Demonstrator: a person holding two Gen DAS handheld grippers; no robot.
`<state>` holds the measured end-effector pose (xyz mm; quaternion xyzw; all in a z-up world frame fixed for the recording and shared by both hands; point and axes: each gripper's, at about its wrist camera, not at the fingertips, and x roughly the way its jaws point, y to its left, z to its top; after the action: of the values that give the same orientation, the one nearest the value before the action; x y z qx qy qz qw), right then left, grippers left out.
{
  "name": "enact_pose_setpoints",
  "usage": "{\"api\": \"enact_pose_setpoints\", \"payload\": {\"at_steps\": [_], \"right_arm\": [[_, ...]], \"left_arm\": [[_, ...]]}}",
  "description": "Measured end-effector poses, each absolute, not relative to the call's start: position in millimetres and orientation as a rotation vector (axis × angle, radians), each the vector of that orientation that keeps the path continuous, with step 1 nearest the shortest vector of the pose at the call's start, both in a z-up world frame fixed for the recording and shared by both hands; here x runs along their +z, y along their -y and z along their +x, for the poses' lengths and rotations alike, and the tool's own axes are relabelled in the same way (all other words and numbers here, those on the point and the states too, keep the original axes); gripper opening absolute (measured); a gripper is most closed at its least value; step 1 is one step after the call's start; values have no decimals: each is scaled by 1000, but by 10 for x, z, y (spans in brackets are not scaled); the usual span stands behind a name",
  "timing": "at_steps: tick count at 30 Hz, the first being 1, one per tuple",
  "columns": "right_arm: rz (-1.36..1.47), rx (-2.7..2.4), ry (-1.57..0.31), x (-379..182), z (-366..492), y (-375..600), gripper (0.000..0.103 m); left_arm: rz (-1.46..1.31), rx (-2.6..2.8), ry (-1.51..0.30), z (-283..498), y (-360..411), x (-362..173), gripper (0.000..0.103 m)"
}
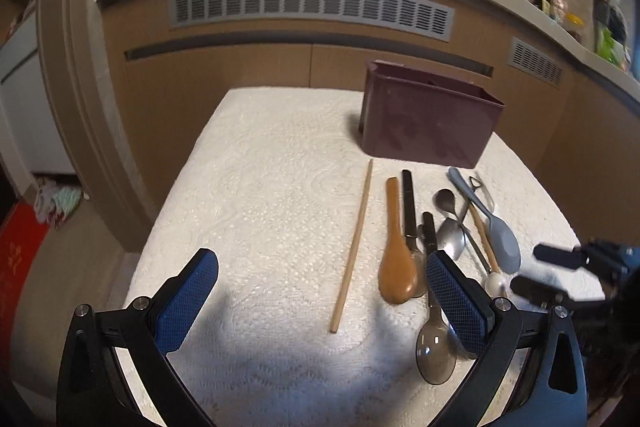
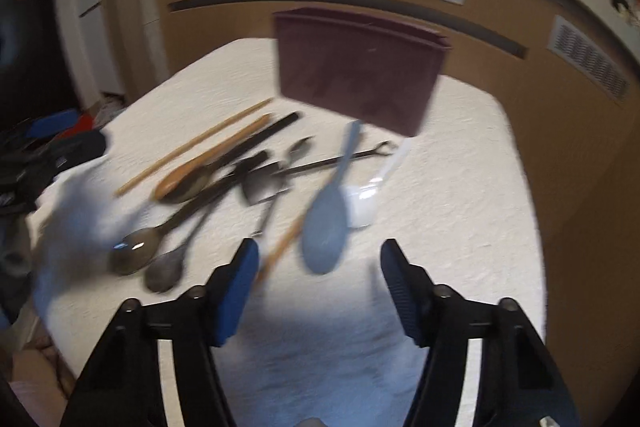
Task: Organize utensils
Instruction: 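Reach the right gripper to the white ball-handled spoon and grasp it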
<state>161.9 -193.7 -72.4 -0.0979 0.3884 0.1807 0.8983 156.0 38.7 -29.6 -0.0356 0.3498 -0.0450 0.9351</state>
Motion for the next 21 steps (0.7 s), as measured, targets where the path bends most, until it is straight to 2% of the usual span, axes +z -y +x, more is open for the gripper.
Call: {"api": "enact_pose_setpoints", "payload": {"at_steps": [3, 11, 12, 13, 14, 15, 17, 19, 21], "right_arm": [[-216, 407, -813, -767, 1621, 1785, 37], [-312, 404, -840, -923, 1692, 1518, 35], [-321, 404, -836, -917, 1686, 1505, 25], [-325, 405, -832, -898, 1684, 1499, 20], [-324, 400, -825, -870, 1677, 1515, 20], [-328, 389, -809, -822, 1663, 1535, 20], [-328, 374, -769, -691, 1636, 1609, 20], [-291, 359, -727, -506, 1625, 1737, 20], [-237, 332, -688, -312, 1643, 1890, 20]], "left_arm": [[-110, -62, -717, 1565, -488, -310, 103], [-76, -27, -645, 1448, -549, -298, 103], [-74, -34, -651, 1442, -532, -306, 103], [-78, -48, -663, 1436, -507, -311, 102], [-84, -65, -677, 1428, -483, -319, 102], [-91, -90, -698, 1424, -448, -333, 99], [-103, -146, -735, 1421, -360, -361, 85], [-114, -196, -762, 1434, -254, -387, 67], [-122, -247, -772, 1455, -135, -402, 58]]}}
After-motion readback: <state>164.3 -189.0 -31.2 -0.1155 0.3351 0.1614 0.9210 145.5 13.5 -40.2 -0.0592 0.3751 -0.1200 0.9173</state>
